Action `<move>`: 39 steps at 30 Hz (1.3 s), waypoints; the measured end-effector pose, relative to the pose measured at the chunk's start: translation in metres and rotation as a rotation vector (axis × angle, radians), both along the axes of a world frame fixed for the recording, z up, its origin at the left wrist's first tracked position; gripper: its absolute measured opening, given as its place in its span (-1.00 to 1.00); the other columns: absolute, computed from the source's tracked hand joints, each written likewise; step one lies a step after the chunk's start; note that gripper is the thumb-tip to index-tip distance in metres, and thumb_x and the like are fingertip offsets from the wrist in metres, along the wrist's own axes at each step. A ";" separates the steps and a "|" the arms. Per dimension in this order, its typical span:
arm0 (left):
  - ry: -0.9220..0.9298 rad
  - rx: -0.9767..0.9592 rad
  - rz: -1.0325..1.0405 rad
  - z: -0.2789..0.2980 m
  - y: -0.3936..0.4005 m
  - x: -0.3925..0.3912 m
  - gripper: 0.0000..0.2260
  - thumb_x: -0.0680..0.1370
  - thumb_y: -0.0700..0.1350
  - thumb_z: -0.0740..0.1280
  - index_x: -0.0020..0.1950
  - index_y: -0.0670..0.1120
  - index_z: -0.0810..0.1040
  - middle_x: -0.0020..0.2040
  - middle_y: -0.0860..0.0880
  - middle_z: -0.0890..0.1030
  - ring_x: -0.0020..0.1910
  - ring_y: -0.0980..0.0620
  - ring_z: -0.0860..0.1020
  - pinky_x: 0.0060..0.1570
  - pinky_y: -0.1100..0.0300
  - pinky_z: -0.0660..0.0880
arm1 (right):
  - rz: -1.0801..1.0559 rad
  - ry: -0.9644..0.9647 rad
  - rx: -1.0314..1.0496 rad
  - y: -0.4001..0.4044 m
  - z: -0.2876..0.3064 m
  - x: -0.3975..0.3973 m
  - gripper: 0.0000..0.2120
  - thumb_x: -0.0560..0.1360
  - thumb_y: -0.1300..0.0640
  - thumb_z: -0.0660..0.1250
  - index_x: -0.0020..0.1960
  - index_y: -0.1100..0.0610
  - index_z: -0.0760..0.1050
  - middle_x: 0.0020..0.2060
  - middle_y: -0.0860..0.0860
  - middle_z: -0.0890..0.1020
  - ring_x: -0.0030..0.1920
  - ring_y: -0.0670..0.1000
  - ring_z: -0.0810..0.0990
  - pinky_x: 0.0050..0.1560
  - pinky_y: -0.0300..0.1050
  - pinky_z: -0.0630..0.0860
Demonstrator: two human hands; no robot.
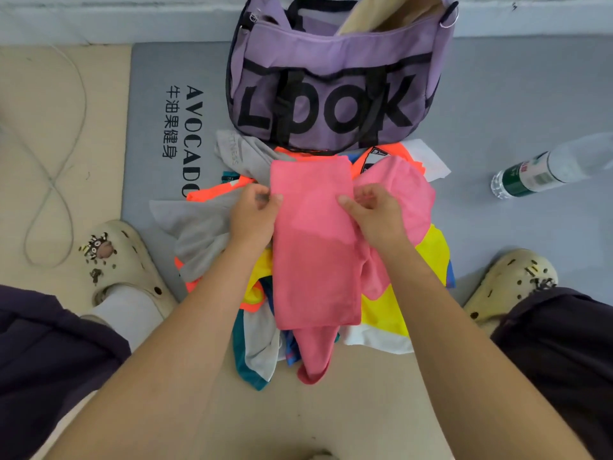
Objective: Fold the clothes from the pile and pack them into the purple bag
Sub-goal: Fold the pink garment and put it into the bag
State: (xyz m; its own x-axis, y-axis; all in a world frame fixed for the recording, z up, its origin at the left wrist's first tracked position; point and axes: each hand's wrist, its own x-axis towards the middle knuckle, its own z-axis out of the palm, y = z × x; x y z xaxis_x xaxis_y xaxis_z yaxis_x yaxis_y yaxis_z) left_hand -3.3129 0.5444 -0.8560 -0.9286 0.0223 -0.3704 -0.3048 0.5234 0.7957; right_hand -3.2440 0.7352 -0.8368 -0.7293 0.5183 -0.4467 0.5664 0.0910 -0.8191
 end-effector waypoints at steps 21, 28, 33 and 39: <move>-0.610 0.205 0.069 0.033 -0.046 0.158 -0.73 0.56 -0.19 0.39 0.22 -0.12 0.43 0.23 -0.20 0.54 0.11 -0.22 0.58 0.02 -0.20 0.59 | 0.065 -0.292 -0.353 -0.044 0.023 0.164 -0.71 0.52 0.15 0.41 0.16 0.08 0.38 -0.35 0.11 0.63 -0.54 0.05 0.58 -0.55 -0.22 0.37; -0.516 0.464 0.076 0.056 -0.046 0.124 -0.79 0.53 -0.19 0.41 0.12 0.06 0.61 0.00 -0.03 0.62 -0.25 0.01 0.58 -0.44 0.20 0.52 | -0.049 -0.076 -0.550 -0.033 0.039 0.139 -0.94 0.52 0.18 0.39 -0.05 0.11 0.51 -0.30 0.21 0.55 -0.46 0.08 0.53 -0.51 -0.21 0.43; -0.695 0.850 0.252 0.050 -0.051 0.107 -0.80 0.48 -0.06 0.41 0.03 -0.13 0.64 -0.12 -0.09 0.70 -0.14 -0.03 0.70 -0.18 0.15 0.63 | -0.141 -0.004 -0.883 -0.027 0.038 0.112 -0.60 0.47 -0.07 0.34 0.18 0.16 0.56 -0.01 0.07 0.71 -0.15 -0.01 0.72 -0.26 -0.22 0.63; -0.649 0.455 0.006 0.034 -0.051 0.099 -0.88 0.53 -0.17 0.42 0.05 -0.14 0.60 -0.10 -0.07 0.71 -0.23 0.03 0.69 -0.34 0.28 0.55 | 0.095 -0.180 -0.500 -0.024 0.028 0.099 -0.87 0.50 0.11 0.40 -0.01 0.15 0.54 -0.17 0.00 0.71 -0.34 -0.06 0.64 -0.38 -0.23 0.40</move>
